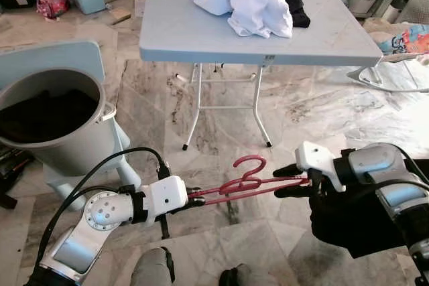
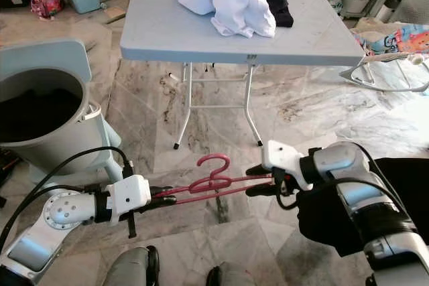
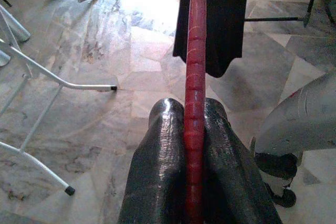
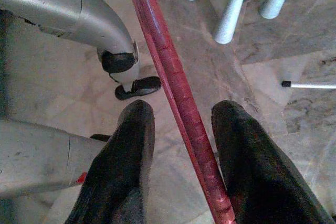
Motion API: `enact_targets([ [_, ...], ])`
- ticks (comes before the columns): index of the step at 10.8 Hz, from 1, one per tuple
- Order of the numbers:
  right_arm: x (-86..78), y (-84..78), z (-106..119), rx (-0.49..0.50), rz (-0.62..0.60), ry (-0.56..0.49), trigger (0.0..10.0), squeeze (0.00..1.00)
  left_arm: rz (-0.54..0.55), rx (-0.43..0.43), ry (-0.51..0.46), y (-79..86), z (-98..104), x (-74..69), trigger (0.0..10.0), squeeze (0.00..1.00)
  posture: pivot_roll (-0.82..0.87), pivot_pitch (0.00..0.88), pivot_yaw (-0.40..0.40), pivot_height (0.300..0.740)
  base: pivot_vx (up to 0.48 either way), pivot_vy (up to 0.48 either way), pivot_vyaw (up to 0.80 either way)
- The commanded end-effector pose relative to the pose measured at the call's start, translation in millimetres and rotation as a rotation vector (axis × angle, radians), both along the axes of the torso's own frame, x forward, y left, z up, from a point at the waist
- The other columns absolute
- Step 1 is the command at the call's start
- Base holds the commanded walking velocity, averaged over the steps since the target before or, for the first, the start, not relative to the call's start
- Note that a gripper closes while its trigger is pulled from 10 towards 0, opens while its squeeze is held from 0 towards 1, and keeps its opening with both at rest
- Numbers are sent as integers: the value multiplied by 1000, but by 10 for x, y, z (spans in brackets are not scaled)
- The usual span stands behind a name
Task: Hang hanger
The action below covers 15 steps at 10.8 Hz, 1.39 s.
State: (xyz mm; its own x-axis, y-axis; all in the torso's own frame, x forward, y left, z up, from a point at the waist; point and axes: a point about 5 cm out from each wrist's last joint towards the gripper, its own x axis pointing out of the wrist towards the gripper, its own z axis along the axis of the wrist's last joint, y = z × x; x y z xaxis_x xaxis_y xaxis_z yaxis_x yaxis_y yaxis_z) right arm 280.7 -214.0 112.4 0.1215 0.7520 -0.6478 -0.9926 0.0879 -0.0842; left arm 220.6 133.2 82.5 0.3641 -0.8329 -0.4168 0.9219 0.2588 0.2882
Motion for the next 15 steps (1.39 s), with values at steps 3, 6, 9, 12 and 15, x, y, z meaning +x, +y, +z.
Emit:
enact_targets([
  [3, 3, 14, 1, -27, 10, -39, 0, 0, -6, 7, -9, -18, -10, 0, 10000, 0, -22, 102, -78, 740, 0, 0, 0],
  [6, 29, -17, 14, -30, -8, -47, 0, 0, -17, 16, 0, -18, -25, -7, 10000, 0, -21, 100, -77, 740, 0, 0, 0],
  [9, 11, 1, 8, -2, -7, -35, 0, 0, -20, 25, 3, -13, -43, -14, 10000, 349, -18, 91, -77, 740, 0, 0, 0],
  [12, -21, -74, 17, 42, -63, -39, 0, 0, 34, 7, 25, 16, -46, 19, 10000, 1000, -10, 85, -93, 740, 0, 0, 0],
  [15, -145, -176, -175, 0, -152, -60, 0, 0, 84, -9, -15, 30, -31, 33, 10000, 1000, -21, 82, -92, 740, 0, 0, 0],
])
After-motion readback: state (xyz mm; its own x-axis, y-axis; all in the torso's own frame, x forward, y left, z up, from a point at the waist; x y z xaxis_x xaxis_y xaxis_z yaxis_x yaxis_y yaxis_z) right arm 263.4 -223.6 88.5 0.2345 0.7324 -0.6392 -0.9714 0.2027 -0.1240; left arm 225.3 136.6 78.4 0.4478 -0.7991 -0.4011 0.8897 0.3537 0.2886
